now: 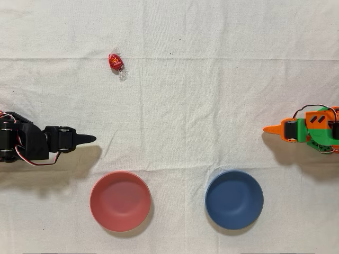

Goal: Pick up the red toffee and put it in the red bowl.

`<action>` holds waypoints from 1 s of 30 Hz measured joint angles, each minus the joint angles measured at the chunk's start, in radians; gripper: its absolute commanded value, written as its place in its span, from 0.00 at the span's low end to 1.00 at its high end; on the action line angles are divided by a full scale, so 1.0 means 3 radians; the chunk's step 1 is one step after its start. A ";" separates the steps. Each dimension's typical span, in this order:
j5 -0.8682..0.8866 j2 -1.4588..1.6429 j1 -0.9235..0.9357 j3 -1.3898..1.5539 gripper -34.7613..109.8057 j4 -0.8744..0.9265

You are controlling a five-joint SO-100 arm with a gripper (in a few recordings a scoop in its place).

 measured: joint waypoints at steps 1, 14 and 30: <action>0.0000 0.0000 0.0000 0.0000 0.25 0.0000; 0.0010 0.0000 0.0000 0.0000 0.25 0.0000; -0.0133 0.0000 0.0020 -0.0041 0.24 0.0026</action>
